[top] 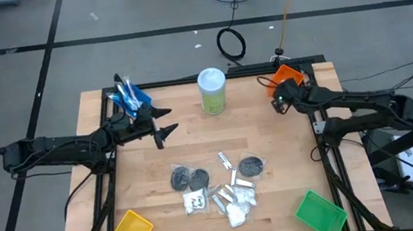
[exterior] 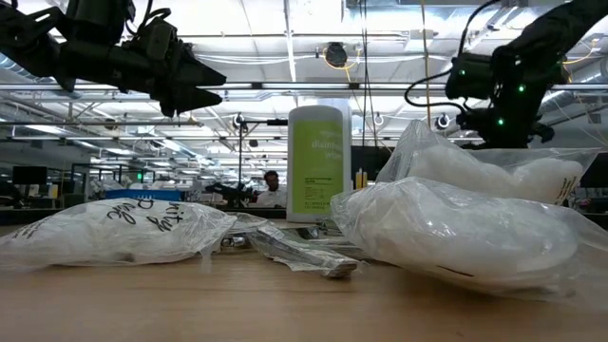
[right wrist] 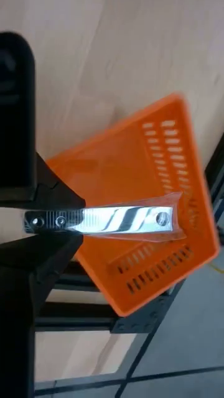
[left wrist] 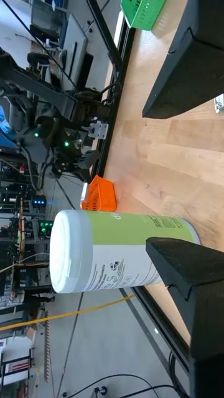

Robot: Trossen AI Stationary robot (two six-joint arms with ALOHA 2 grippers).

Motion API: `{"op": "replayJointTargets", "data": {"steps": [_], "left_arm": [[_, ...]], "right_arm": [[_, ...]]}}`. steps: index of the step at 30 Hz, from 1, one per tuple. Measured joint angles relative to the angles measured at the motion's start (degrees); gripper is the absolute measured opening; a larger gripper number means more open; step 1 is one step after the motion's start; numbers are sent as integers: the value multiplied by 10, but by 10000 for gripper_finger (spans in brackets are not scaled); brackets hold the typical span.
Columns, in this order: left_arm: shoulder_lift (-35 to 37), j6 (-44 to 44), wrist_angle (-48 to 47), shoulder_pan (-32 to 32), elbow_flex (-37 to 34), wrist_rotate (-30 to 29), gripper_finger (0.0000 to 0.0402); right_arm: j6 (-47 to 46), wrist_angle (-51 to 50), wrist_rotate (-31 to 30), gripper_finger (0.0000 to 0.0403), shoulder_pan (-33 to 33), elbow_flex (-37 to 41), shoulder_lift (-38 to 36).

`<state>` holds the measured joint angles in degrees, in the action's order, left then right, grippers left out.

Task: Pick & Place Travel size toiletries
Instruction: Put the nail cutter into the orange bin

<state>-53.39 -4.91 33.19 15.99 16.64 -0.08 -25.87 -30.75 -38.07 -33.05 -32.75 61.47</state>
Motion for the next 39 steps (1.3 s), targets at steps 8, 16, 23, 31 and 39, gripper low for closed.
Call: {"op": "replayJointTargets", "data": {"steps": [8,16,23,31,39], "left_arm": [[0,0,0,0,0,0,321],[0,0,0,0,0,0,321],[0,4,0,0,0,0,321],[0,3,0,0,0,0,321],[0,3,0,0,0,0,321]], "right_arm": [[29,55,8,100,-15,9,0],[47,86,8,146,-15,9,0],[100,169,145,170,8,9,-16],[148,288,307,157,147,9,-18],[132,390,292,156,348,8,21]]}}
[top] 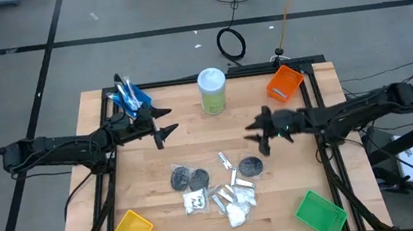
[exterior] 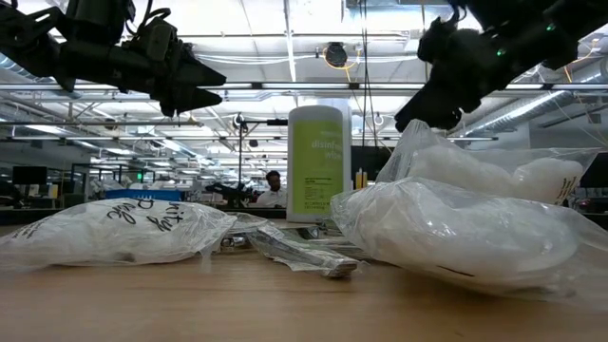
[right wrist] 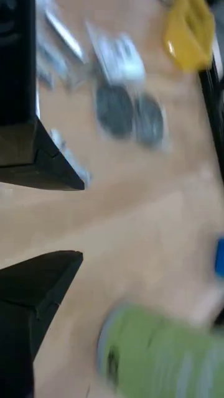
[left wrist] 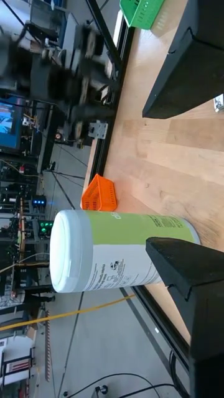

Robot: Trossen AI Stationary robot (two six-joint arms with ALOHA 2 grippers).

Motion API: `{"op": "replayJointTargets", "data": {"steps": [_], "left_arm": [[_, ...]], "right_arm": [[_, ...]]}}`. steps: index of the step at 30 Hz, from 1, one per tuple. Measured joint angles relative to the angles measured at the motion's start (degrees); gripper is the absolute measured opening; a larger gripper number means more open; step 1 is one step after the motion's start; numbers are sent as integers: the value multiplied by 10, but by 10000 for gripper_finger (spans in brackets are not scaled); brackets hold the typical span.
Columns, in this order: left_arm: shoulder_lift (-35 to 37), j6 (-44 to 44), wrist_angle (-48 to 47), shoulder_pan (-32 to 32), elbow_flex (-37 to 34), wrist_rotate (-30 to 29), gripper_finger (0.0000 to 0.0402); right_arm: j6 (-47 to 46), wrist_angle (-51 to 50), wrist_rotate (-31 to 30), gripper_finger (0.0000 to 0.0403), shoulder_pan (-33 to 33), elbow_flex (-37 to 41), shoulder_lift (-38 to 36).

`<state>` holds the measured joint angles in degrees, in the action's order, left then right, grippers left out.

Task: Pick & Place Travel size toiletries
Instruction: Put the nail cutter into the orange bin

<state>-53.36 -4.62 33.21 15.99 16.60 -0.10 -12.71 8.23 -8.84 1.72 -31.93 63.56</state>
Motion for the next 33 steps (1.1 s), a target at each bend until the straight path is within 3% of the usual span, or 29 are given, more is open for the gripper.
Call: {"op": "replayJointTargets", "data": {"steps": [4,8,15,23,33], "left_arm": [[0,0,0,0,0,0,321],[0,-2,0,0,0,0,321],[0,-4,0,0,0,0,321],[0,-4,-1,0,0,0,321],[0,-4,-1,0,0,0,321]], "right_arm": [[0,58,-40,176,65,-1,69],[-18,98,-44,222,93,-33,156],[-31,-67,-47,286,96,-190,303],[-94,-165,-46,275,79,-309,417],[-133,-191,-33,248,73,-316,456]]}}
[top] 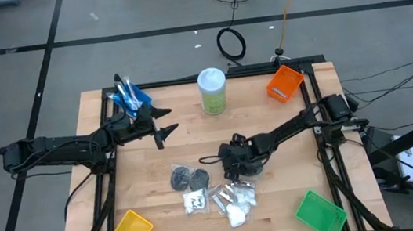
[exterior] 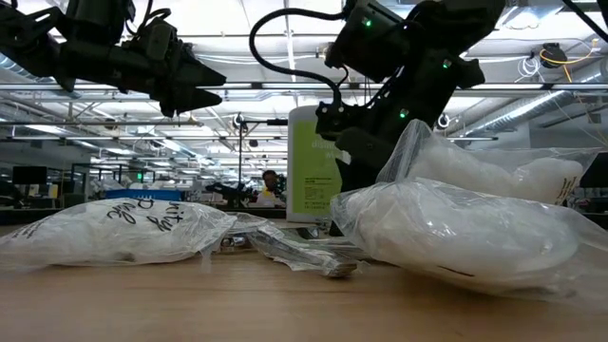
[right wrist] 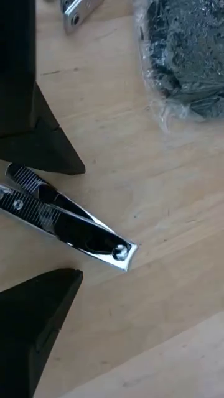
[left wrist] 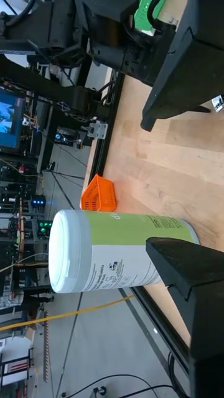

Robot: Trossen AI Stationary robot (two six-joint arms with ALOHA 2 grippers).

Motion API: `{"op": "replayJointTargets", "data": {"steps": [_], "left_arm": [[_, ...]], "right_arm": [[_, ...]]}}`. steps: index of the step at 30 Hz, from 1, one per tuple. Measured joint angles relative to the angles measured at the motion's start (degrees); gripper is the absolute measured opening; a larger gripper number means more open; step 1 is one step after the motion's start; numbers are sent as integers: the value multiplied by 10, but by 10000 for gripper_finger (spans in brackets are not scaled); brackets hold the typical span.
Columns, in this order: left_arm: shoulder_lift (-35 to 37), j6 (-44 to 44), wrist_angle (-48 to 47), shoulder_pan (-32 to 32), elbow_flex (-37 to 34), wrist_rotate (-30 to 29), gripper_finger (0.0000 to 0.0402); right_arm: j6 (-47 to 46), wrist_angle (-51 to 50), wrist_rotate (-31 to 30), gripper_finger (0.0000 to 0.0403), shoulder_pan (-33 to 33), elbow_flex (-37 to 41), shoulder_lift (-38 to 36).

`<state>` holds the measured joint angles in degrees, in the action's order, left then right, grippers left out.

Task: Pick & Place Travel size toiletries
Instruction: Put the nail cutter into the orange bin

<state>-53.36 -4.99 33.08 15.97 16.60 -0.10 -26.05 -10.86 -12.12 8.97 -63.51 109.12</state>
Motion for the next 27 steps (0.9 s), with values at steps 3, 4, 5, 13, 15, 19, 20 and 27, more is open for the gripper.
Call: {"op": "replayJointTargets", "data": {"steps": [3,4,5,13,15,19,20,27], "left_arm": [[0,0,0,0,0,0,321],[0,0,0,0,0,0,321],[0,0,0,0,0,0,321],[0,-1,0,0,0,0,321],[0,-1,0,0,0,0,321],[0,-1,0,0,0,0,321],[0,-1,0,0,0,0,321],[0,0,0,0,0,0,321]], "right_arm": [[1,-19,-4,237,0,0,0],[1,-26,-6,231,0,-1,0],[1,-32,-12,223,0,-1,-1],[12,-48,-11,125,0,0,-2],[16,-47,-9,98,0,0,-2],[32,-42,0,55,0,0,-2],[37,-41,4,48,0,0,-2],[68,-29,15,47,0,1,-2]]}}
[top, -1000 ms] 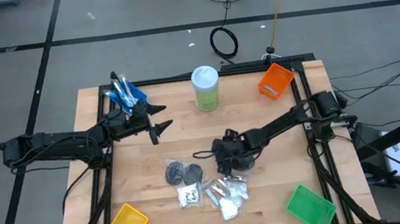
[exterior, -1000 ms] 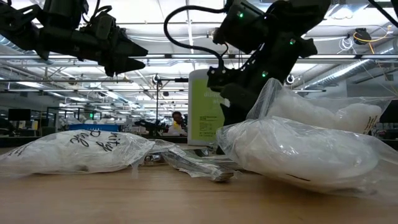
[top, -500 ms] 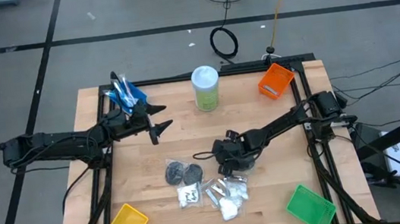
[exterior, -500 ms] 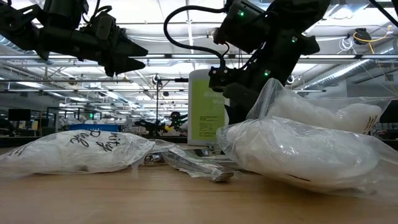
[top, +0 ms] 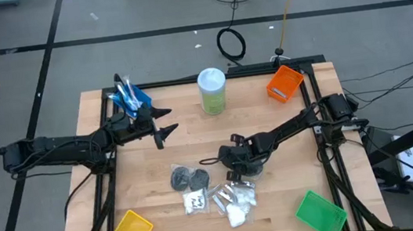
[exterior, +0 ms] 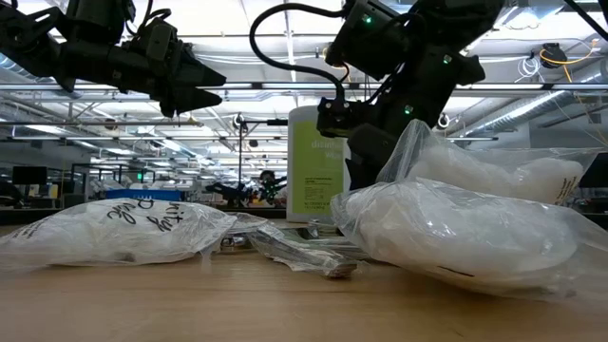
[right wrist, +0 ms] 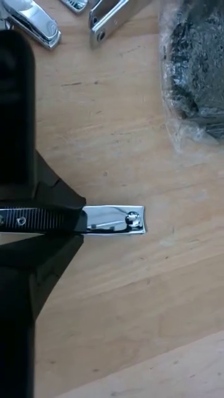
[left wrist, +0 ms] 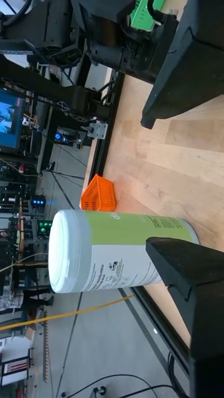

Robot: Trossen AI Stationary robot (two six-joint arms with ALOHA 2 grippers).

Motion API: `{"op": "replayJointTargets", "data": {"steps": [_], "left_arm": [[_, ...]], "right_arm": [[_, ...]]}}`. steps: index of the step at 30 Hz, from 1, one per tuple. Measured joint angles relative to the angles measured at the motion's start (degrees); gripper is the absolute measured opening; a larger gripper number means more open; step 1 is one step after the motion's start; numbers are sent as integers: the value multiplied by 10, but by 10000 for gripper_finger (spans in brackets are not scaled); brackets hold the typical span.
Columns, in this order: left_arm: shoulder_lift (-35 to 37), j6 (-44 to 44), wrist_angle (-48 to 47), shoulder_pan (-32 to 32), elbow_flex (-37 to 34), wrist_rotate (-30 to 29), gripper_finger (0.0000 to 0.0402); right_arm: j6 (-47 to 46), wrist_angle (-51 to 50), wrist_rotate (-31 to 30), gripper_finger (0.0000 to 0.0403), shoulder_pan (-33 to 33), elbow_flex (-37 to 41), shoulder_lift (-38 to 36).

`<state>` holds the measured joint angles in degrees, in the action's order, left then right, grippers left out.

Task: Pick & Place Travel size toiletries
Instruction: Put the nail cutter into the orange bin

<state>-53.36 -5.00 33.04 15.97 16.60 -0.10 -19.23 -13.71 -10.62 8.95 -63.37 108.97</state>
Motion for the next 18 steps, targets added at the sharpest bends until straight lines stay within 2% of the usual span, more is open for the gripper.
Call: {"op": "replayJointTargets", "data": {"steps": [8,18], "left_arm": [[0,0,-4,0,0,0,321],[0,0,-3,0,0,0,321]], "right_arm": [[26,23,5,41,0,2,-8],[55,21,4,42,-2,2,-81]]}}
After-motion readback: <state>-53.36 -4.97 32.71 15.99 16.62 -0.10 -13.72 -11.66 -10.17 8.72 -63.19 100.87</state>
